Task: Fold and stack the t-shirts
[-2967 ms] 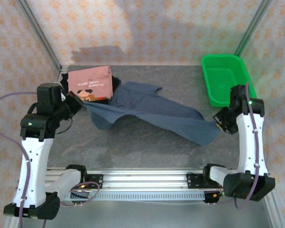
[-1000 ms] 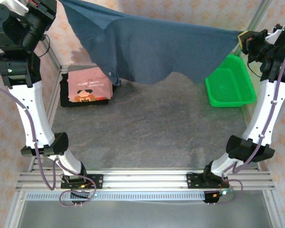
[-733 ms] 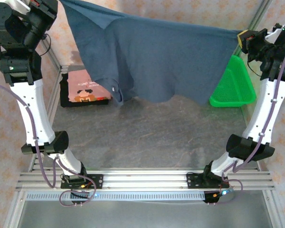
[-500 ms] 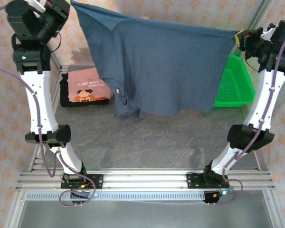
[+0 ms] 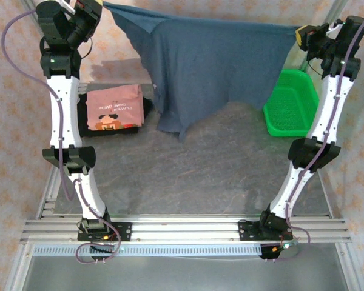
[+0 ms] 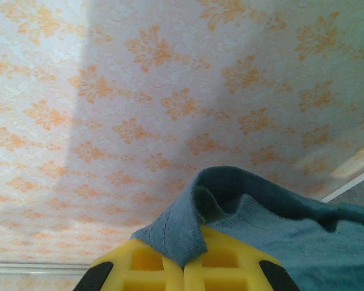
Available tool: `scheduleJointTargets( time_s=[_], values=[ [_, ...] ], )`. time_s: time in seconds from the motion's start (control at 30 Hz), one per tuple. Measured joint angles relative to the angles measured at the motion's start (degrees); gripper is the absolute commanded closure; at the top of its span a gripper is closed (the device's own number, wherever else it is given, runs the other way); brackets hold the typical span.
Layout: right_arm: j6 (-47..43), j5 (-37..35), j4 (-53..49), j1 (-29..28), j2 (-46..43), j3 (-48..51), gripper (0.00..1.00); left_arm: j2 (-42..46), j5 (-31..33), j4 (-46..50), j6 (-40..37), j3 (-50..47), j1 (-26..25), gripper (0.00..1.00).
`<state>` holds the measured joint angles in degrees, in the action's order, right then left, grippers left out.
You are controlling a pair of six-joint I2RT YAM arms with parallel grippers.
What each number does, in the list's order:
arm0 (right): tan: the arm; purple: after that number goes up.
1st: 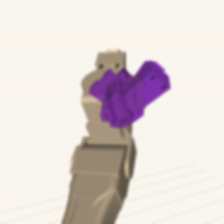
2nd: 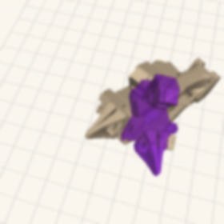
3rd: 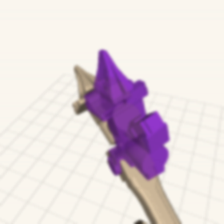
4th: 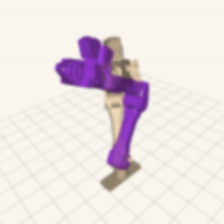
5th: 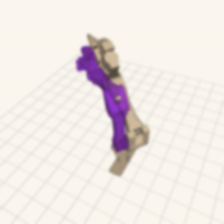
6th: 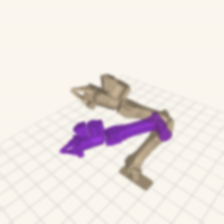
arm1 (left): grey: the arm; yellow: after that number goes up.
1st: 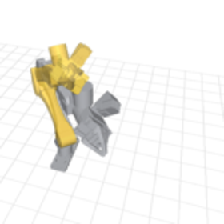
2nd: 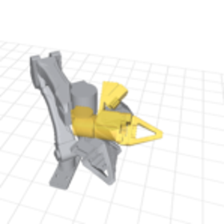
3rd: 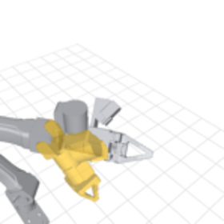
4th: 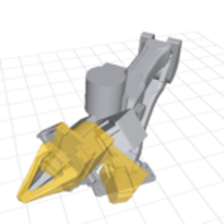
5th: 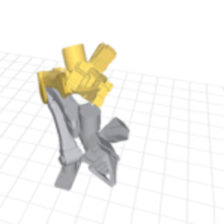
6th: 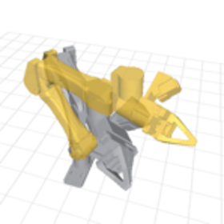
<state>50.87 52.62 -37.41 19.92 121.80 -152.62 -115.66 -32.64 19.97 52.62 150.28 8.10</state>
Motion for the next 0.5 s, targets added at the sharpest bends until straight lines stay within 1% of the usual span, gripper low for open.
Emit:
scheduleJointTargets(
  time_s=[0.17,0.23,0.3,0.33,0.4,0.43,0.5],
  values=[
    [-0.76,1.95,0.35,-0.39,-0.87,0.24,1.00,1.27,-1.57,-2.27,-0.46,0.68,1.97,1.00],
    [-2.40,2.32,-0.92,-0.44,-2.80,2.93,1.00,2.78,-2.54,-0.31,-2.58,0.66,2.32,1.00],
    [-4.85,2.14,-2.45,-0.44,-6.49,8.94,1.00,4.96,-3.28,3.78,-5.38,0.22,2.47,1.00],
    [-6.40,1.70,-3.06,-0.44,-9.31,13.64,1.00,6.58,-3.58,6.05,-6.95,-0.74,2.51,1.00],
    [-8.92,0.48,-2.62,-0.37,-15.89,25.70,1.00,11.23,-4.02,9.86,-10.49,-6.08,2.45,1.00],
    [-9.86,-0.35,-2.27,-0.33,-19.91,33.09,1.00,14.47,-3.91,11.82,-12.63,-10.69,2.21,1.00],
    [-11.41,-2.19,-1.55,0.07,-27.10,46.69,1.00,21.99,-2.80,13.55,-16.61,-23.34,0.72,1.00]
  ],
)
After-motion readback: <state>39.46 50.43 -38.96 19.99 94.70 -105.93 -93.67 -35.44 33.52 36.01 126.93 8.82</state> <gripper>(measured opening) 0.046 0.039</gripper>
